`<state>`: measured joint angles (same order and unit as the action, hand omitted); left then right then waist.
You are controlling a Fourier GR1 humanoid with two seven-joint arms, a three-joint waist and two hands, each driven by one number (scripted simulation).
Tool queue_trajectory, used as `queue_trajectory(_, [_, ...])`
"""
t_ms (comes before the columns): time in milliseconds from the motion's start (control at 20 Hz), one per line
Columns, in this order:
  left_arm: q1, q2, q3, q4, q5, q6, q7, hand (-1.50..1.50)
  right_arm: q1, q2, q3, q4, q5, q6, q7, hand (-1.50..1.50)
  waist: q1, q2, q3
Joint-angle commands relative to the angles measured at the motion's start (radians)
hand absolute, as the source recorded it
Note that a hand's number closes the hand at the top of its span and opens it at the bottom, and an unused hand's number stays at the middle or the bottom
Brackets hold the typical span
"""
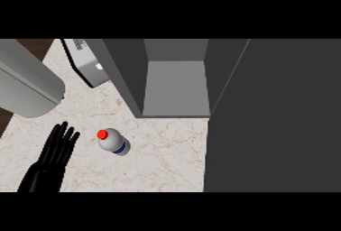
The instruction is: Pick up the bottled water, place it into the cabinet and close the cabinet
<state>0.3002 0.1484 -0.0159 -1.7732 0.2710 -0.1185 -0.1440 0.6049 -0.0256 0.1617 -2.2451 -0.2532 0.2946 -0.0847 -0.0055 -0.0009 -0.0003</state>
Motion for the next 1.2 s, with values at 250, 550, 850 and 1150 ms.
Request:
queue_trajectory(250, [-0.128,0.001,0.05,0.236,-0.007,-0.049,-0.029,-1.5,0.088,-0.023,0.002,-0.056,-0.006,0.034,-0.038,-1.5,-0.003,-0.001,0.0])
queue_trajectory(550, [-0.207,-0.009,0.106,0.458,0.001,-0.071,-0.097,-1.5,0.079,-0.023,-0.01,-0.012,-0.035,0.052,-0.06,-1.5,-0.003,0.0,0.0])
queue_trajectory(850, [-0.417,0.008,0.169,0.798,0.013,-0.141,-0.195,-1.5,0.032,-0.006,0.006,0.013,-0.002,0.019,-0.039,-1.5,-0.007,0.002,0.0])
queue_trajectory(1150, [-0.506,-0.008,0.179,1.057,-0.036,-0.179,-0.364,-1.5,0.051,-0.001,0.021,-0.002,0.004,0.022,-0.047,-1.5,-0.007,0.002,0.0])
